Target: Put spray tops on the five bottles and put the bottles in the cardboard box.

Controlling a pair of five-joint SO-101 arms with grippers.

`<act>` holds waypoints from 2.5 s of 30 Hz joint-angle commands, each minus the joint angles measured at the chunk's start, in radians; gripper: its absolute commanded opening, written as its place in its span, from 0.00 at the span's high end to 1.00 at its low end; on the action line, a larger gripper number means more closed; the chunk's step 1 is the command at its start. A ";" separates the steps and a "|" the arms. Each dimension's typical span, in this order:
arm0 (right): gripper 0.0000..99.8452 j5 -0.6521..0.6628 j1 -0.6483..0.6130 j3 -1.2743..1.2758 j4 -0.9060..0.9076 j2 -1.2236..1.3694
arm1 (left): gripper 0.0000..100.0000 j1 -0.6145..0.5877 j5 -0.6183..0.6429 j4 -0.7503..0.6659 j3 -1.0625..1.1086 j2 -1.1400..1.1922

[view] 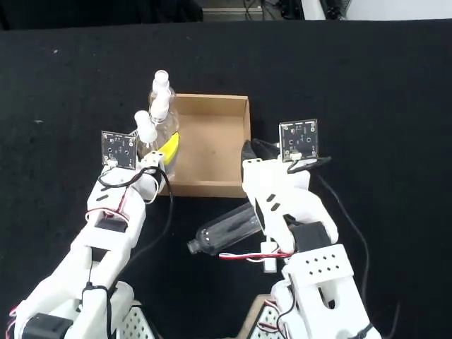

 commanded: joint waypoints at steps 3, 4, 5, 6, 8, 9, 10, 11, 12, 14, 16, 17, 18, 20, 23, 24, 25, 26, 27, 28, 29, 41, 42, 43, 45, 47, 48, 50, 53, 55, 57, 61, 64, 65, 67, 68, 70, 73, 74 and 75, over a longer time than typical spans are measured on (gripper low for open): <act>0.97 0.009 0.011 -0.018 -0.028 -0.019 | 0.97 -0.007 -0.014 0.005 -0.050 -0.002; 0.97 0.009 0.011 -0.018 -0.028 -0.019 | 0.97 -0.004 -0.040 0.005 -0.050 0.000; 0.97 0.009 0.011 -0.018 -0.028 -0.019 | 0.97 -0.004 -0.057 0.005 -0.048 0.000; 0.97 0.009 0.011 -0.018 -0.028 -0.019 | 0.97 -0.004 -0.066 0.005 -0.044 0.000; 0.97 0.009 0.011 -0.018 -0.028 -0.019 | 0.97 -0.007 -0.075 0.002 -0.033 0.000; 0.97 0.009 0.011 -0.018 -0.028 -0.019 | 0.97 -0.010 -0.075 0.003 -0.030 0.000; 0.97 0.009 0.011 -0.018 -0.028 -0.019 | 0.97 -0.010 -0.075 0.005 -0.024 0.000; 0.97 0.009 0.011 -0.018 -0.028 -0.019 | 0.97 -0.012 -0.075 0.005 -0.019 0.000; 0.97 0.009 0.011 -0.018 -0.028 -0.019 | 0.97 -0.012 -0.075 0.005 -0.018 0.000; 0.97 0.009 0.011 -0.018 -0.028 -0.019 | 0.97 -0.012 -0.074 0.005 -0.021 0.000; 0.97 0.009 0.011 -0.018 -0.028 -0.019 | 0.97 -0.010 -0.072 0.005 -0.028 0.000; 0.97 0.009 0.011 -0.018 -0.028 -0.019 | 0.97 -0.010 -0.074 0.000 -0.028 0.000; 0.97 0.009 0.011 -0.018 -0.028 -0.019 | 0.97 -0.008 -0.075 0.000 -0.028 0.000; 0.97 0.009 0.011 -0.018 -0.028 -0.019 | 0.97 -0.008 -0.075 -0.002 -0.028 0.000; 0.97 0.009 0.011 -0.018 -0.028 -0.019 | 0.97 -0.010 -0.075 -0.002 -0.028 -0.002; 0.97 0.009 0.011 -0.018 -0.028 -0.019 | 0.97 -0.010 -0.075 -0.002 -0.028 -0.002; 0.97 0.009 0.011 -0.018 -0.028 -0.019 | 0.97 -0.010 -0.075 -0.002 -0.027 -0.002; 0.97 0.009 0.011 -0.018 -0.028 -0.019 | 0.97 -0.010 -0.077 -0.002 -0.025 -0.002; 0.97 0.009 0.011 -0.018 -0.028 -0.019 | 0.97 -0.010 -0.077 -0.002 -0.025 -0.002; 0.97 0.009 0.011 -0.018 -0.028 -0.019 | 0.96 -0.010 -0.077 -0.002 -0.025 -0.002; 0.97 0.009 0.011 -0.018 -0.028 -0.019 | 0.94 -0.010 -0.077 -0.002 -0.024 -0.002; 0.97 0.009 0.011 -0.018 -0.028 -0.019 | 0.76 -0.012 -0.072 0.005 -0.027 -0.002; 0.97 0.009 0.011 -0.018 -0.028 -0.019 | 0.77 -0.012 -0.074 0.005 -0.028 -0.002; 0.97 0.009 0.011 -0.018 -0.028 -0.019 | 0.76 -0.012 -0.075 0.005 -0.028 -0.006; 0.97 0.009 0.011 -0.019 -0.028 -0.019 | 0.76 -0.012 -0.075 0.005 -0.028 -0.009; 0.97 0.009 0.011 -0.022 -0.026 -0.019 | 0.76 -0.013 -0.075 0.005 -0.028 -0.012; 0.97 0.009 0.011 -0.022 -0.026 -0.019 | 0.76 -0.013 -0.075 0.005 -0.028 -0.012; 0.97 0.009 0.011 -0.022 -0.026 -0.019 | 0.76 -0.015 -0.075 0.005 -0.028 -0.012; 0.97 0.009 0.011 -0.022 -0.026 -0.019 | 0.76 -0.015 -0.071 0.005 -0.028 -0.012; 0.97 0.009 0.011 -0.022 -0.026 -0.019 | 0.76 -0.015 -0.074 0.005 -0.028 -0.014; 0.97 0.009 0.011 -0.022 -0.026 -0.019 | 0.76 -0.022 -0.075 0.002 -0.028 -0.014; 0.97 0.006 0.011 -0.021 -0.026 -0.019 | 0.76 -0.068 -0.075 -0.002 -0.030 -0.021; 0.97 0.005 0.011 -0.019 -0.026 -0.019 | 0.76 -0.093 -0.068 0.006 -0.015 -0.084; 0.97 0.003 0.011 -0.019 -0.026 -0.019 | 0.76 -0.091 -0.068 0.006 -0.001 -0.114; 0.97 0.002 0.009 -0.016 -0.026 -0.019 | 0.76 -0.087 -0.068 0.006 0.036 -0.178; 0.97 0.002 0.009 -0.016 -0.026 -0.019 | 0.76 -0.085 -0.068 0.006 0.056 -0.209; 0.97 0.002 0.009 -0.015 -0.026 -0.019 | 0.77 -0.077 -0.068 0.008 0.099 -0.265; 0.97 0.002 0.009 -0.013 -0.026 -0.019 | 0.76 -0.054 -0.068 0.089 0.133 -0.331; 0.97 0.002 0.011 -0.013 -0.025 -0.019 | 0.76 -0.042 -0.068 0.147 0.133 -0.353; 0.97 0.002 0.011 -0.013 -0.025 -0.019 | 0.76 -0.028 -0.068 0.196 0.130 -0.373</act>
